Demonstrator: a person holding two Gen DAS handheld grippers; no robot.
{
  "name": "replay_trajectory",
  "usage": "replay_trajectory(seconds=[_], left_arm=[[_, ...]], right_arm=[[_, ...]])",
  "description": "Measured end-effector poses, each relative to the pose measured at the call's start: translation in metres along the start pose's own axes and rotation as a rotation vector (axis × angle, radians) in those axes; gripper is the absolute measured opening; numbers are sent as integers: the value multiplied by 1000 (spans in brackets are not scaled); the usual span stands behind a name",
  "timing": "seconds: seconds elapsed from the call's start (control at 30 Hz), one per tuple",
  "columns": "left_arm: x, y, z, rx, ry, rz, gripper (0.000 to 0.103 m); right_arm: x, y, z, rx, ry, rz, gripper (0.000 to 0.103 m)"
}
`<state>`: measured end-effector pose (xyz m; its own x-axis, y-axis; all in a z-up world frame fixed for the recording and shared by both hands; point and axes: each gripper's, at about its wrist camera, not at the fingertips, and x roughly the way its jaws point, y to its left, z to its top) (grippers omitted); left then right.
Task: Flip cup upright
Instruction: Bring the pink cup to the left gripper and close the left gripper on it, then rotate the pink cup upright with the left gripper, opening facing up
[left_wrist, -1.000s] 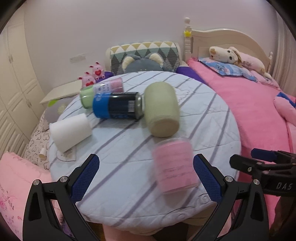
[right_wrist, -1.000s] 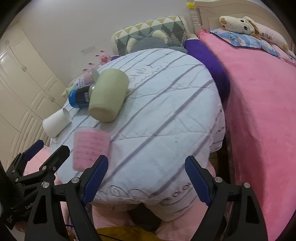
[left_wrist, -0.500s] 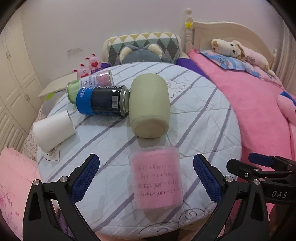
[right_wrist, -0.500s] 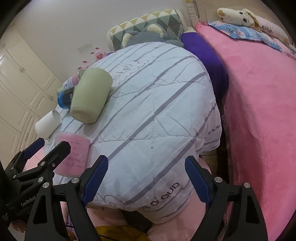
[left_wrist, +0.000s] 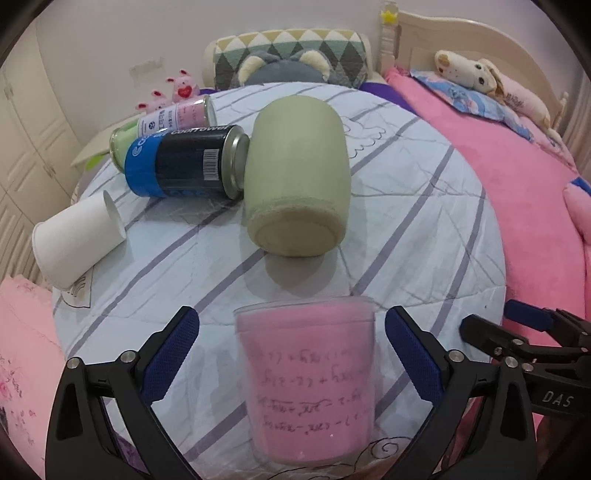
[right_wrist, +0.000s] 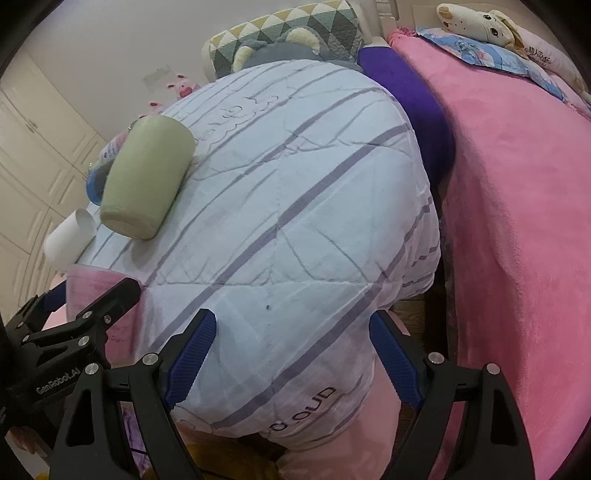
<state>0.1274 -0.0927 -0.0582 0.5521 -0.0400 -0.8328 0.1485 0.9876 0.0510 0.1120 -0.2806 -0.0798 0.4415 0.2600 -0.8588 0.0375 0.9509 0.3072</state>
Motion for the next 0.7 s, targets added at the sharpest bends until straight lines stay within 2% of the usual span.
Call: replay_trajectory(seconds=[0.03,0.1,0.17,0.47,0.7], left_arm=[[0,-1,0,2,-4,1,90],[1,-4,0,20,1,3,74],[2,-6,-1,42,8,3,67],[-5,-4,0,38,-8,13,67],[-18,-2,9,46,-63,27,67]], right_arm=[[1,0,0,1,2,1,86],[0,-1,1,2,-1,-3,86],[0,-2,2,6,-4,-2,86],[0,-5,3,23,0,1,86],[-1,-3,7,21,-8,-3,86]])
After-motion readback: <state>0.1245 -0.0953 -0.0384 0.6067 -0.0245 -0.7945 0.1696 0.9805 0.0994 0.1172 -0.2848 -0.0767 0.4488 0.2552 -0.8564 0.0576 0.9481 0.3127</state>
